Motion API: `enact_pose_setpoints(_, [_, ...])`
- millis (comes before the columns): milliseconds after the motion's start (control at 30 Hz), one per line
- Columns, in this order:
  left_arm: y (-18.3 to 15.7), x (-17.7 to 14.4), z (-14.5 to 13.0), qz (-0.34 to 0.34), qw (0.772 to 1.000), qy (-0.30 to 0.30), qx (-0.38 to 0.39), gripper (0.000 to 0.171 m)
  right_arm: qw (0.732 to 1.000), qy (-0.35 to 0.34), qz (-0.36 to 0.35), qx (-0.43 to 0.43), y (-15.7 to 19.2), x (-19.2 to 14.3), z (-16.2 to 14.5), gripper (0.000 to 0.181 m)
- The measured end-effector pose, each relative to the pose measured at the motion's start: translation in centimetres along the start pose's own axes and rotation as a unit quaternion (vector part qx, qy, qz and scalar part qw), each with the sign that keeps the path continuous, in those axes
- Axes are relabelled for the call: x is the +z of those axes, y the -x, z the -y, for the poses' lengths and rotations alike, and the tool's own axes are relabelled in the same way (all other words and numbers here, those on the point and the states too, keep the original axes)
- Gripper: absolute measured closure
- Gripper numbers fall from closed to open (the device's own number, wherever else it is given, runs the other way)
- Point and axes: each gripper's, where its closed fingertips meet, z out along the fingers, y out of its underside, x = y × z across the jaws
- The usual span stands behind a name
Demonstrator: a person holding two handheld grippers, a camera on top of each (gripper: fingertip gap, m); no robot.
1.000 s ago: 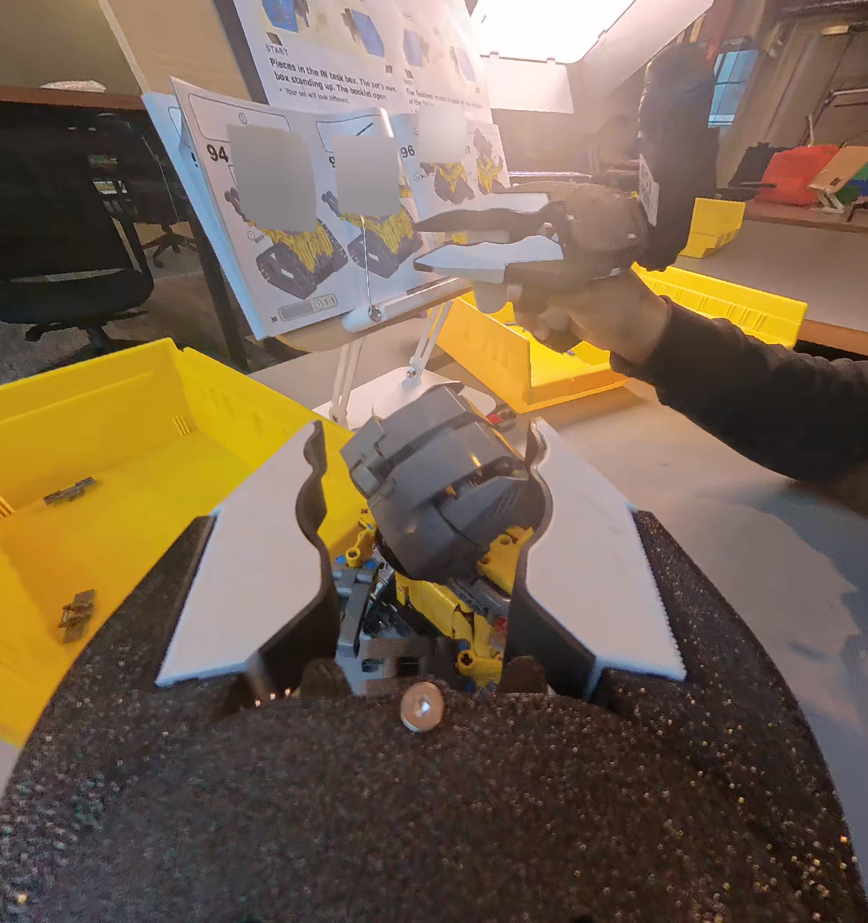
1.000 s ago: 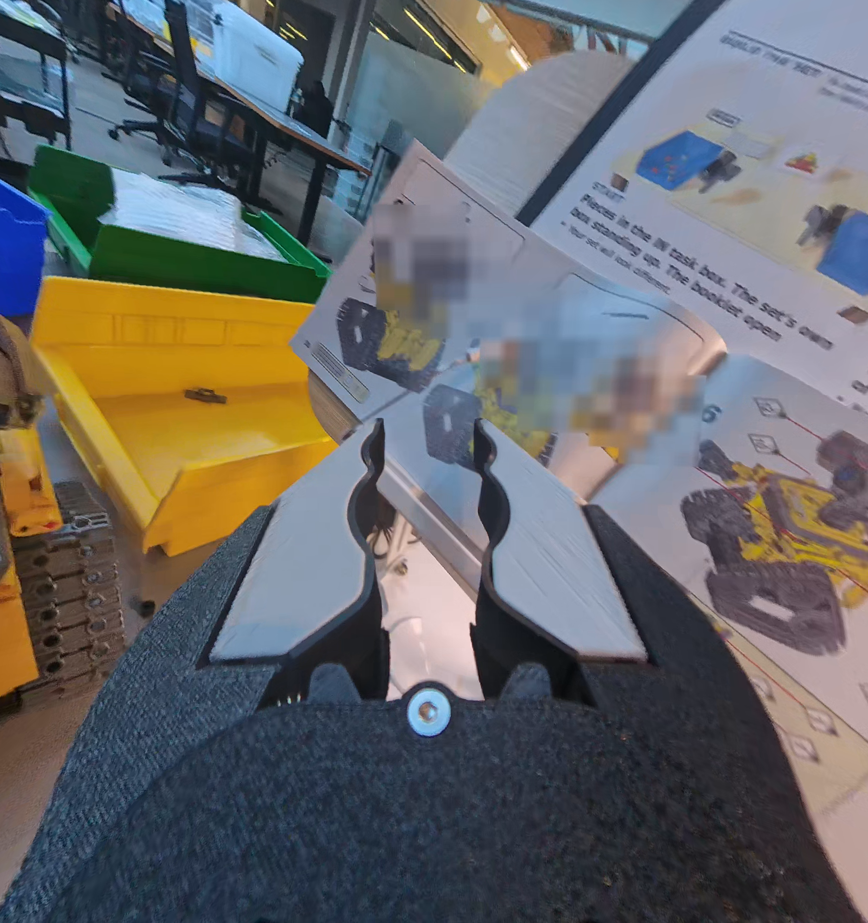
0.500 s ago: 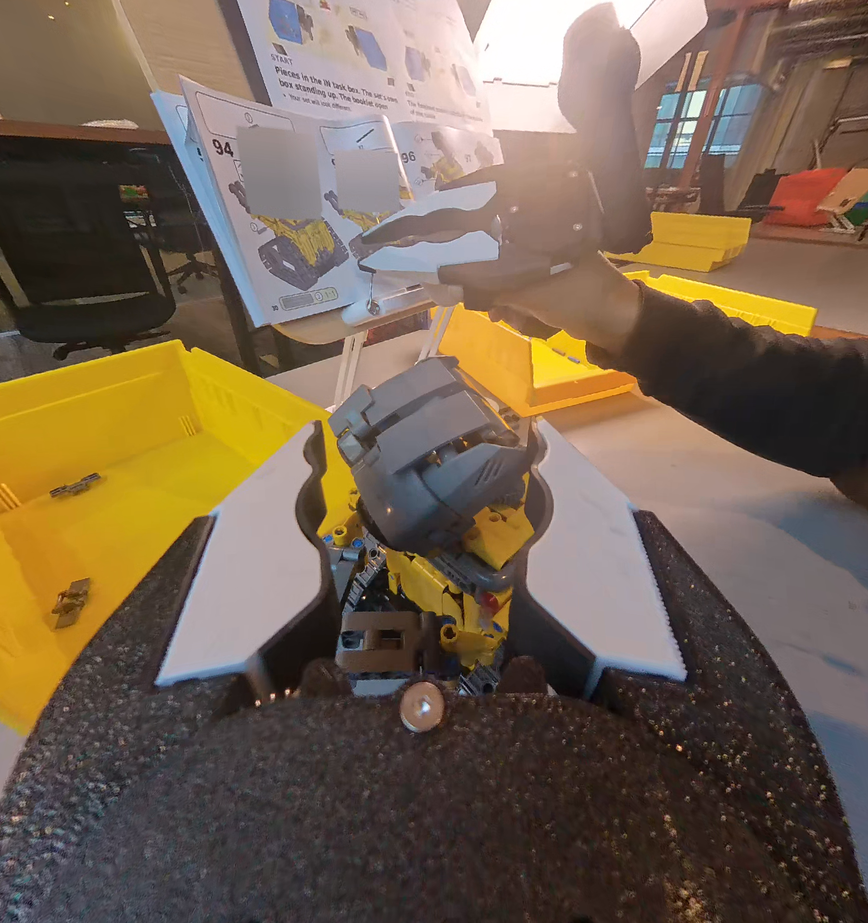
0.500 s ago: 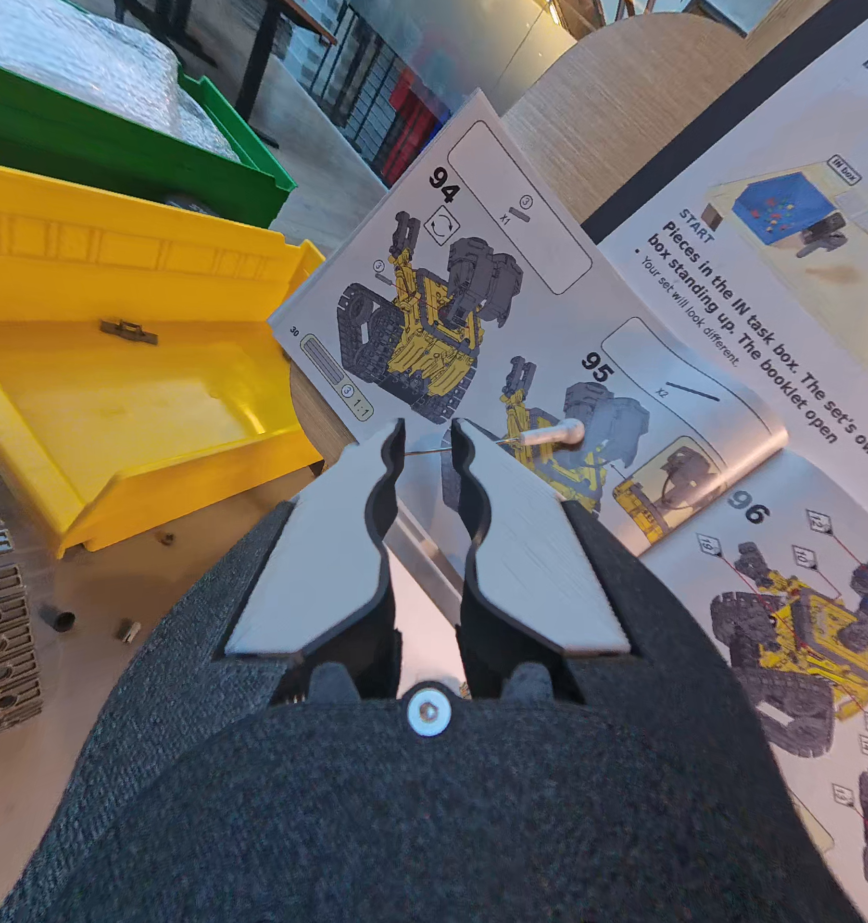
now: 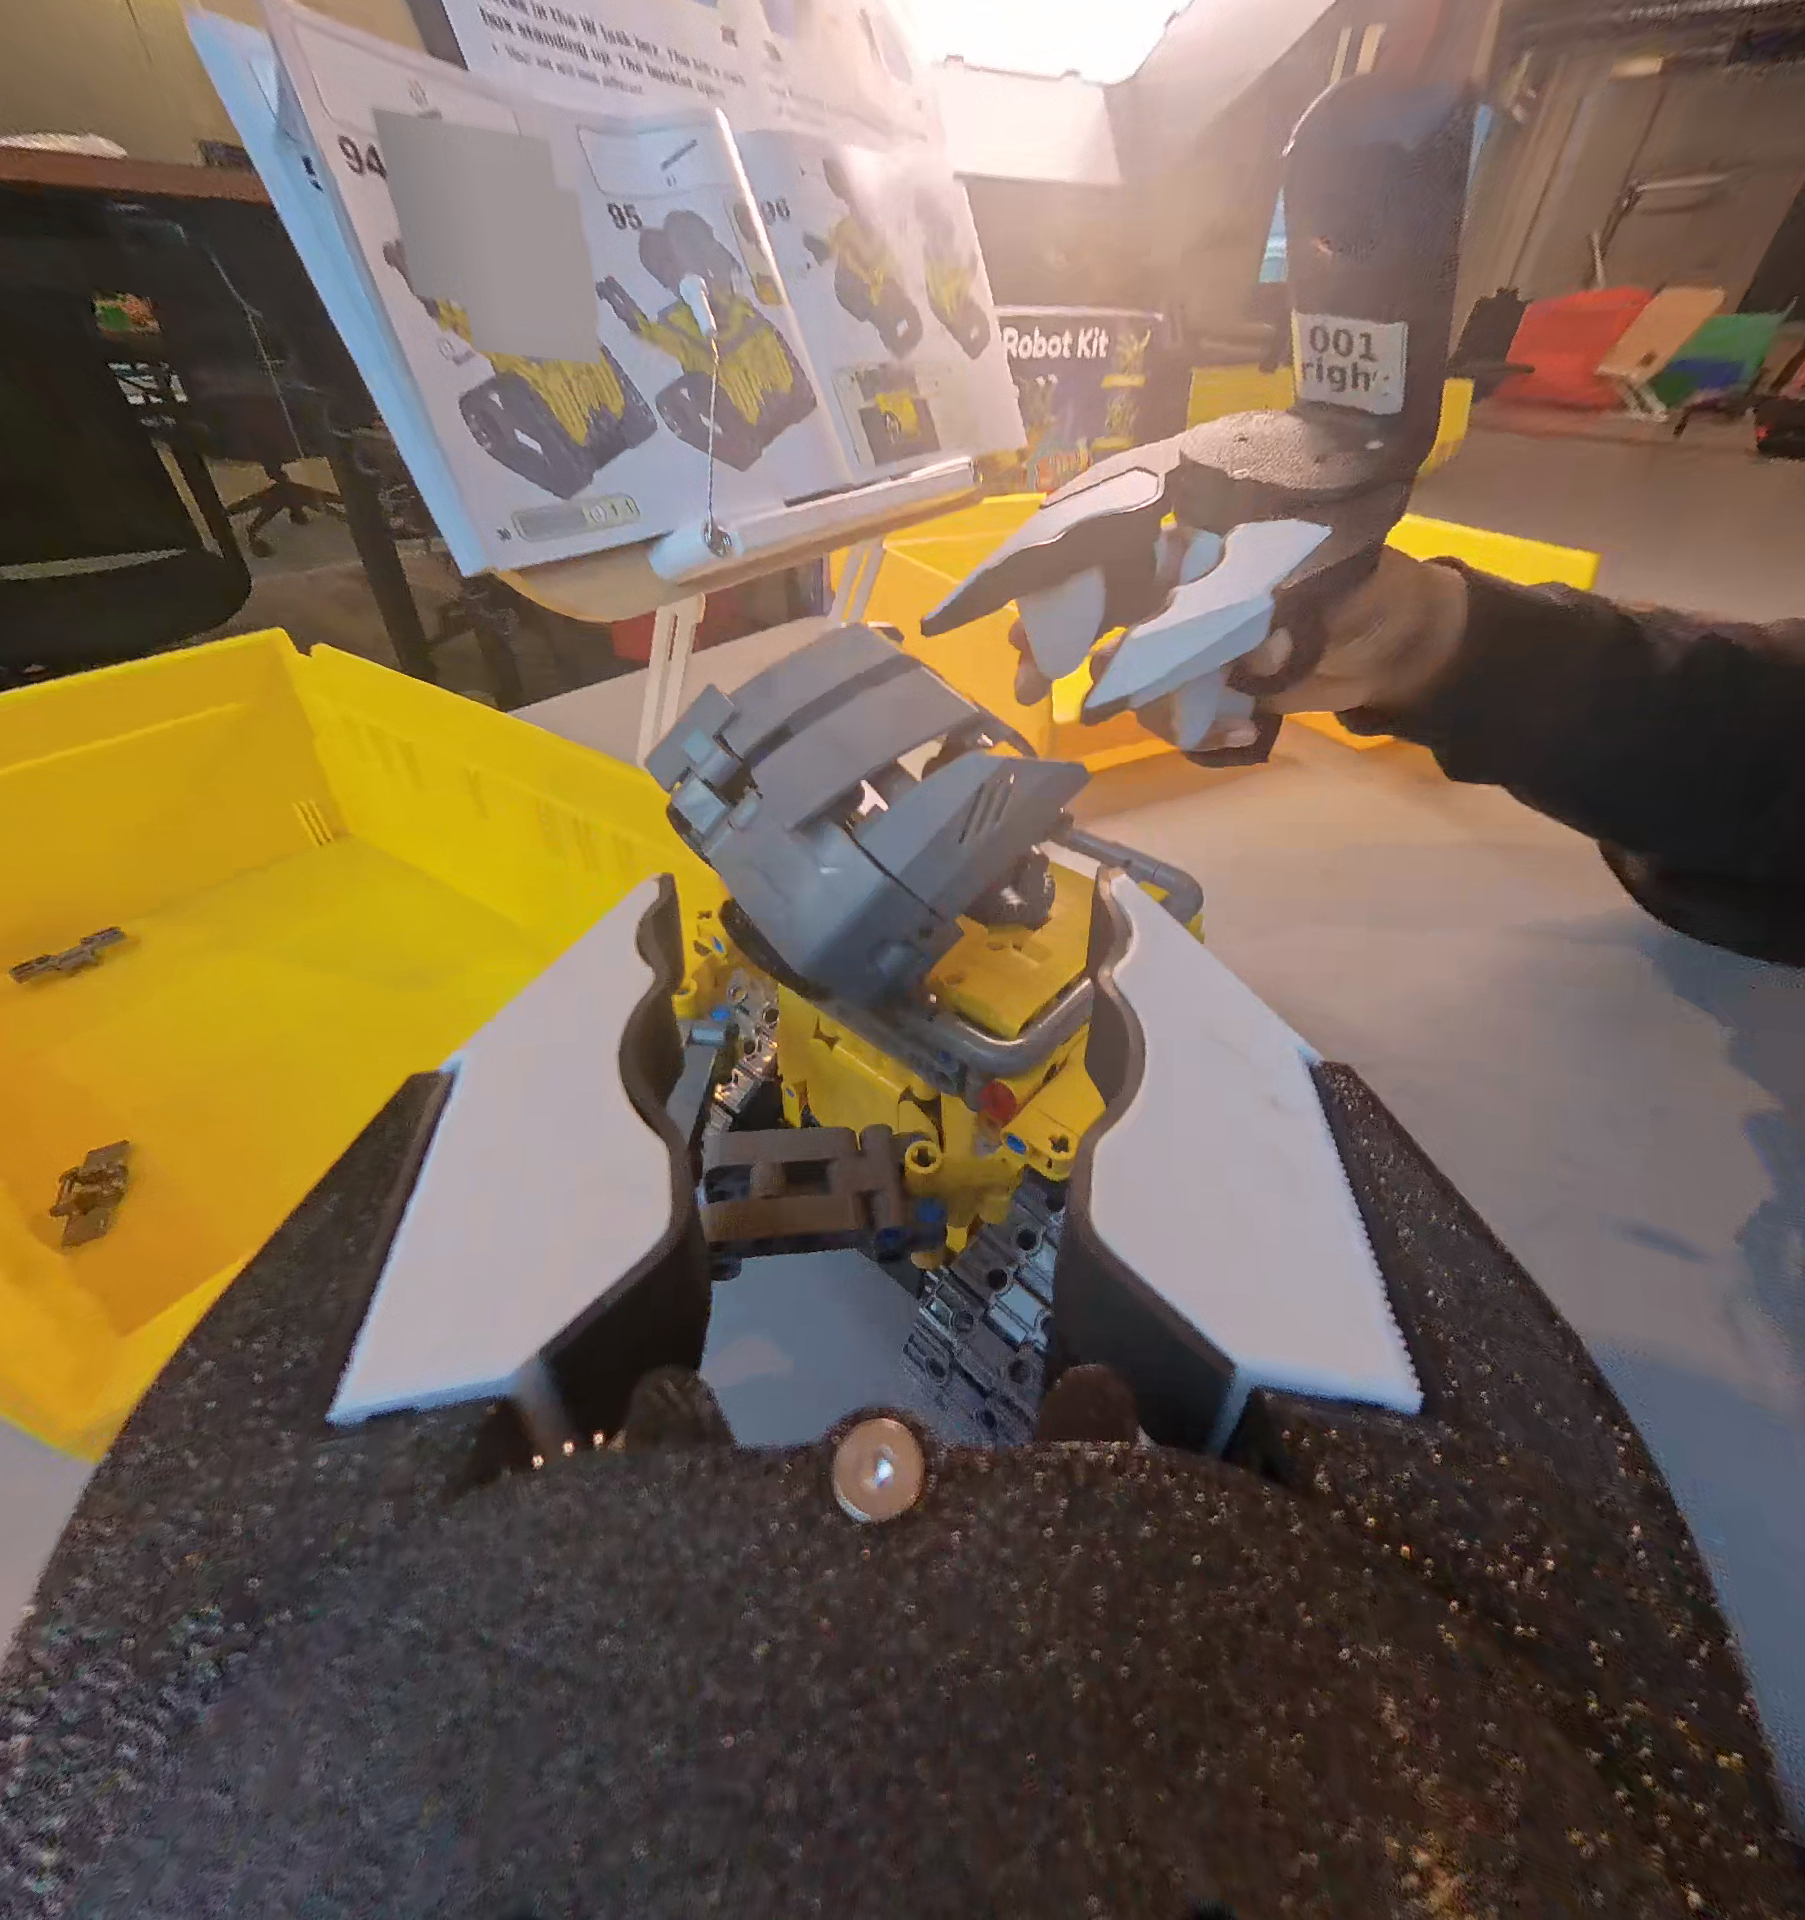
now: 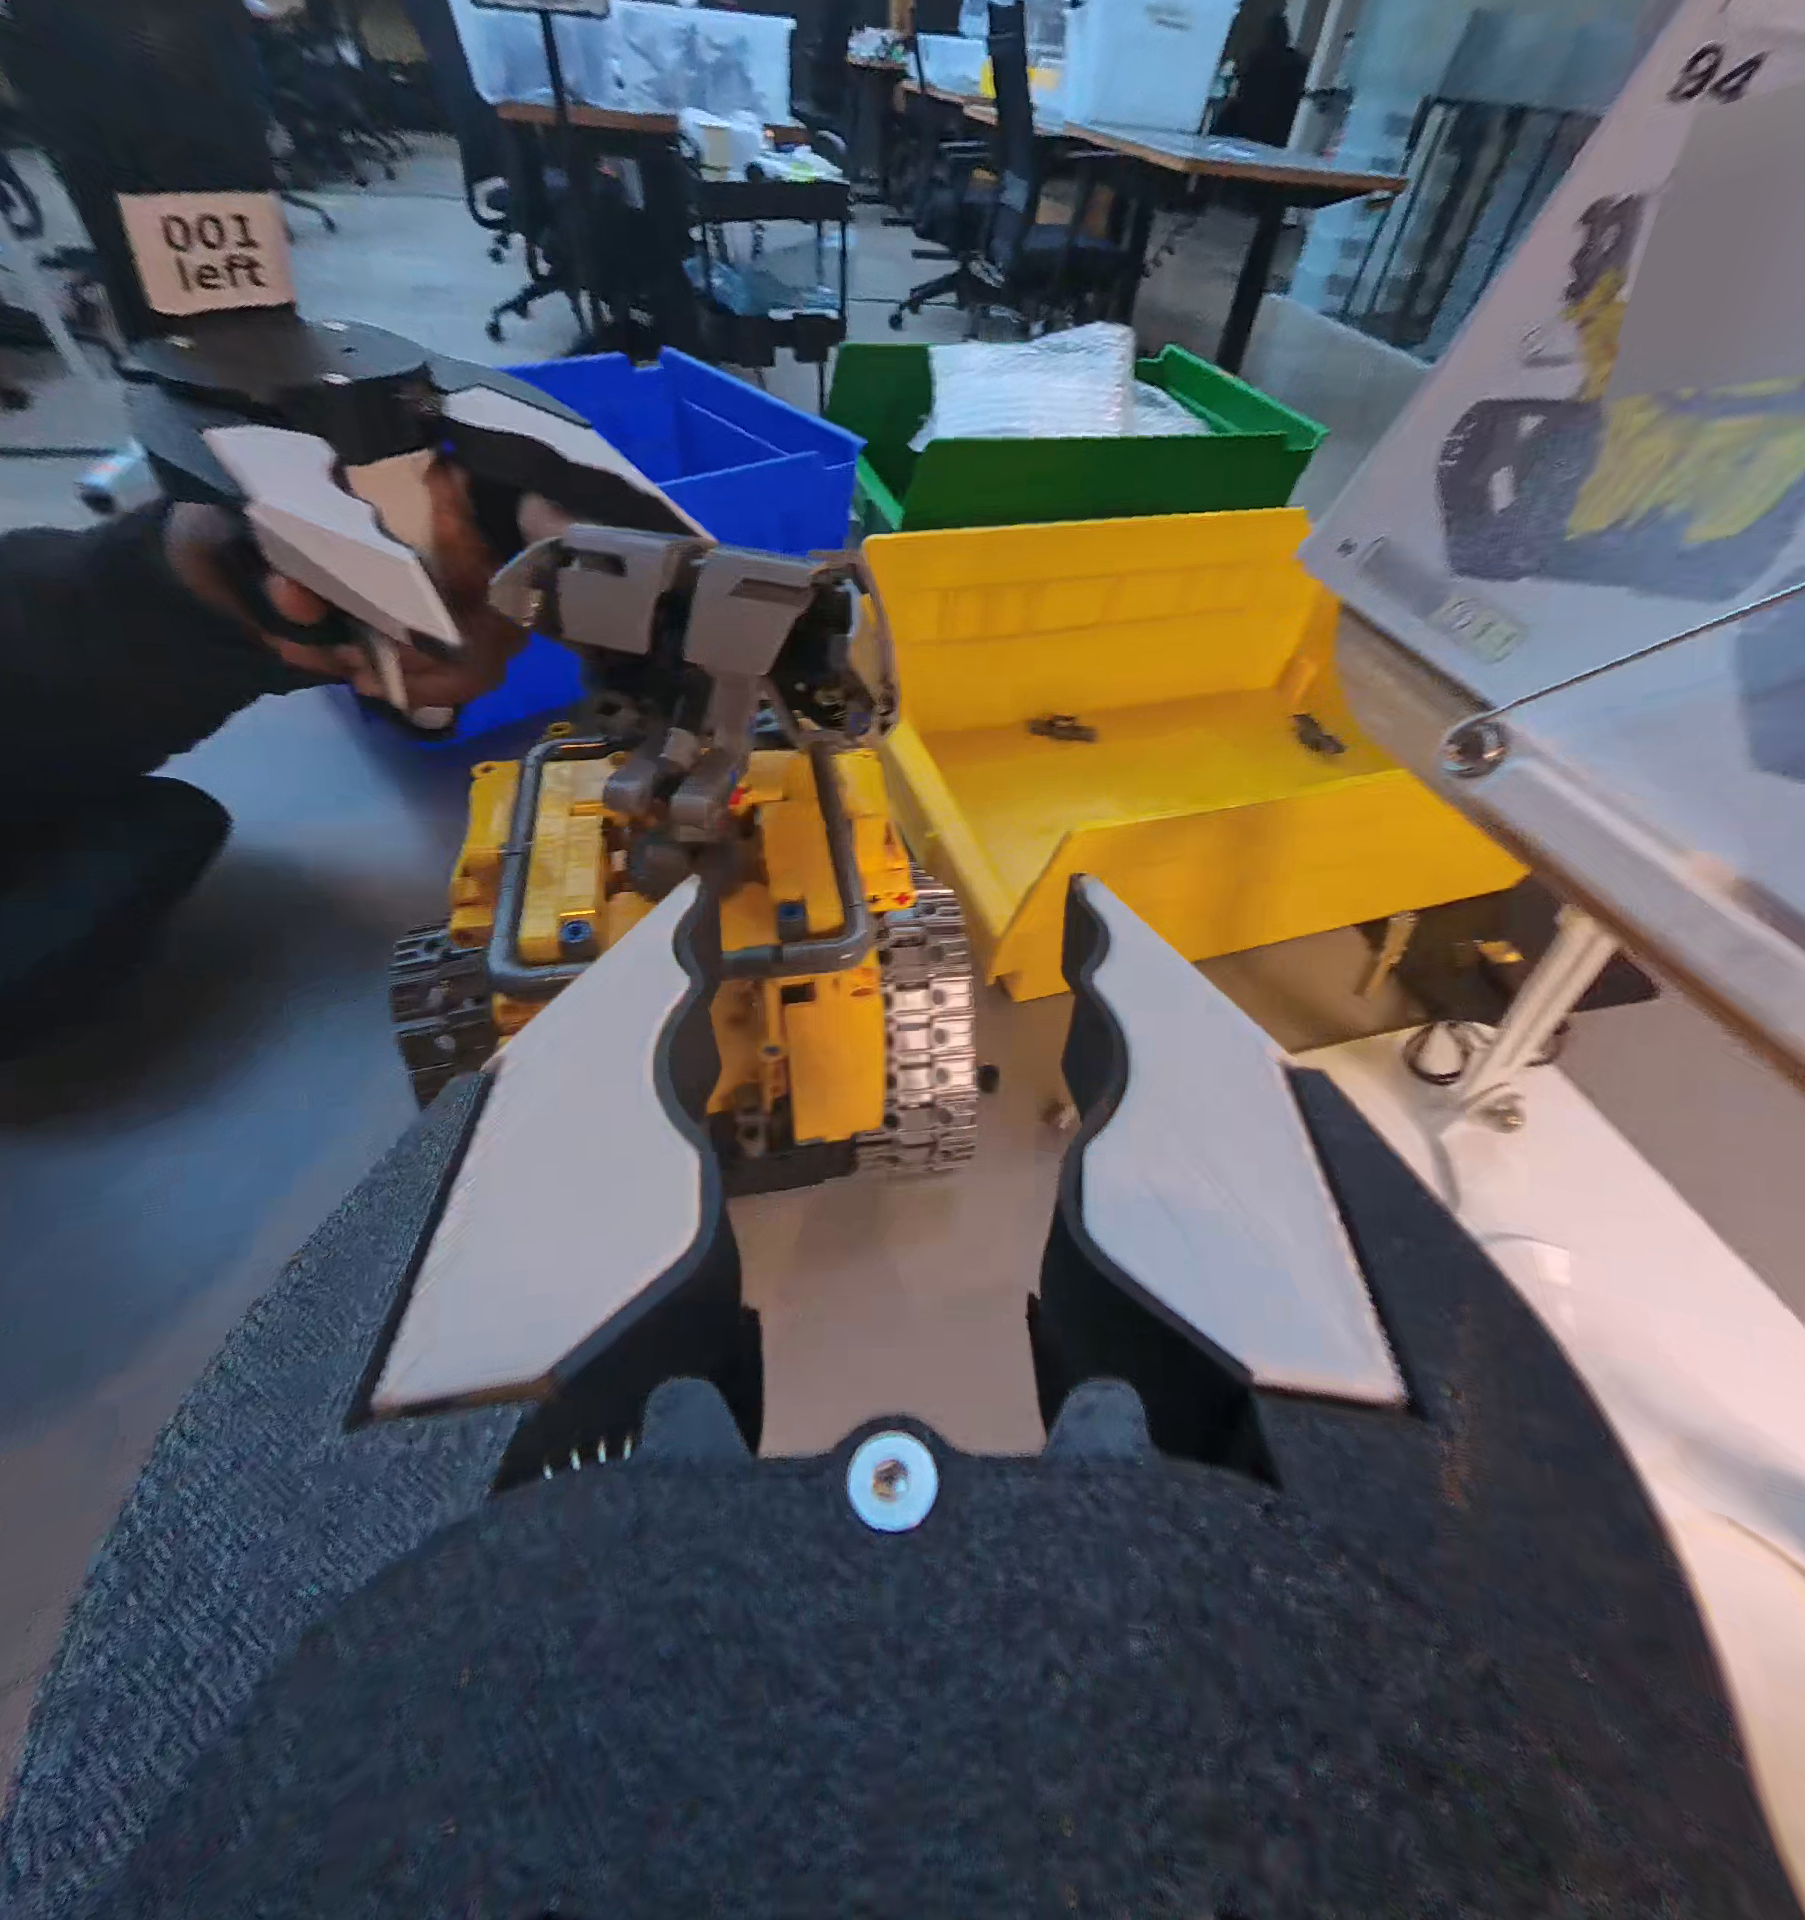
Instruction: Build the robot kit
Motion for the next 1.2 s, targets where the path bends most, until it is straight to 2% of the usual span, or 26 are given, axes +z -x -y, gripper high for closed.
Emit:
enact_pose_setpoints(100, [-0.2, 0.8, -1.0, 0.006, 1.0, 0.02, 0.021, 0.099, 0.998, -0.012, 0.052, 0.024, 2.5, 0.5, -1.0, 0.103])
enact_pose_setpoints(167, [0.1, 1.1, -1.1, 0.021, 0.999, 0.02, 0.03, 0.101, 0.997, 0.009, 0.069, 0.017, 3.3, 1.3, -1.9, 0.091])
enact_pose_setpoints(233, [0.7, 1.0, -1.1, 0.041, 0.999, 0.013, 0.027, 0.115, 0.997, 0.019, 0.076, 0.009, 3.9, 2.1, -2.4, 0.084])
enact_pose_setpoints(267, [0.8, 1.0, -1.0, 0.043, 0.999, 0.008, 0.022, 0.121, 0.997, 0.011, 0.08, 0.014, 4.1, 2.4, -2.2, 0.084])
enact_pose_setpoints(500, [0.4, 1.4, -0.8, 0.035, 0.999, -0.006, 0.015, 0.122, 0.994, 0.029, 0.102, 0.015, 5.0, 2.6, -2.8, 0.09])
enact_pose_setpoints(800, [-2.9, 3.7, -0.5, -0.006, 1.0, -0.02, 0.004, 0.122, 0.991, 0.081, 0.103, 0.003, 5.5, -1.2, -3.9, 0.09])
enact_pose_setpoints(1033, [-6.1, 6.1, -0.5, -0.036, 0.999, -0.029, 0.014, 0.121, 0.995, 0.063, 0.079, 0.016, 5.9, -5.3, -5.0, 0.09])
enact_pose_setpoints(1200, [-7.3, 5.7, -0.4, -0.056, 0.997, -0.04, 0.023, 0.122, 0.994, 0.058, 0.089, 0.006, 5.9, -6.4, -5.2, 0.091])
